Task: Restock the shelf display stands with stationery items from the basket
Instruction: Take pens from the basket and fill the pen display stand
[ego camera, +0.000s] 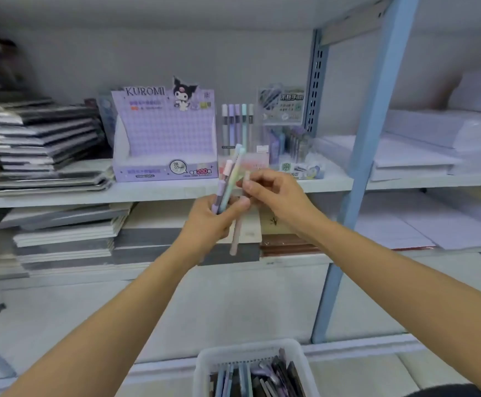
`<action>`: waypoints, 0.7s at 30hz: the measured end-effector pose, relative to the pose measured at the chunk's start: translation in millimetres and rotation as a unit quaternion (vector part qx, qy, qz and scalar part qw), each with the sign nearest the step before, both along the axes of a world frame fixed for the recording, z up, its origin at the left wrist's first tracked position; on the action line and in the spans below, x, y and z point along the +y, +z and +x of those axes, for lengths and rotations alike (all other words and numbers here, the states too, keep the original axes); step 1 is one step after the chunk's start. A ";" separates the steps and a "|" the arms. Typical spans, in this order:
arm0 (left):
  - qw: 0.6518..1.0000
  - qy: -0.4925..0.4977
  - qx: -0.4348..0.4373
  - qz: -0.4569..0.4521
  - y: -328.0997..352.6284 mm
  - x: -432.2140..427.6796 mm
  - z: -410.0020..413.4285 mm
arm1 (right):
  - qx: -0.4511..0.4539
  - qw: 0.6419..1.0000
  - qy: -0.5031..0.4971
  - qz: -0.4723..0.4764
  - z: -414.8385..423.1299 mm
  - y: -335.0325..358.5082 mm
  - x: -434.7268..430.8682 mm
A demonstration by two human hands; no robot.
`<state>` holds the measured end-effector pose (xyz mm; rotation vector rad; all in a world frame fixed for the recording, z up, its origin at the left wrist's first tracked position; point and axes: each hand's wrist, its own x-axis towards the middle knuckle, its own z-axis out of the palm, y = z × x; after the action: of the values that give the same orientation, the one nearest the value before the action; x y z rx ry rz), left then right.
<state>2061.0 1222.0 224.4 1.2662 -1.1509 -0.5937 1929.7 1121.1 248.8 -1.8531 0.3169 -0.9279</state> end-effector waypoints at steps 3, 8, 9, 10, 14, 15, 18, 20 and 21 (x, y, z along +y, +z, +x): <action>0.999 0.016 -0.007 -0.048 32.9 -4.0 9.5 | -0.066 0.996 -0.036 -0.042 0.0 39.7 -11.2; 0.994 0.083 -0.001 -0.074 74.5 -23.4 33.2 | -0.154 0.977 -0.120 -0.080 4.4 99.7 -43.0; 0.994 0.087 0.001 -0.072 79.3 -27.4 36.3 | -0.151 0.974 -0.138 -0.092 7.2 106.2 -50.9; 0.994 0.087 0.007 -0.067 82.7 -31.5 39.0 | -0.142 0.972 -0.153 -0.105 10.4 110.7 -58.6; 0.997 0.054 0.036 -0.037 87.4 -46.6 47.6 | -0.111 0.969 -0.182 -0.129 25.4 112.6 -82.5; 0.998 0.045 0.031 -0.036 87.7 -49.8 48.8 | -0.099 0.968 -0.186 -0.135 29.4 111.3 -86.9; 0.998 0.034 0.013 -0.055 88.0 -57.1 54.1 | -0.035 0.966 -0.192 -0.170 41.9 105.0 -95.8; 0.997 0.042 -0.003 -0.068 87.9 -59.9 59.0 | 0.001 0.959 -0.198 -0.202 49.2 100.0 -98.8; 0.996 0.048 -0.009 -0.073 87.5 -60.7 61.4 | 0.014 0.955 -0.203 -0.217 52.0 97.9 -99.8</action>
<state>2122.4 1161.3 311.9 1.1960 -1.1213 -0.4202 1981.7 1021.3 346.6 -2.2511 0.5611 -1.3341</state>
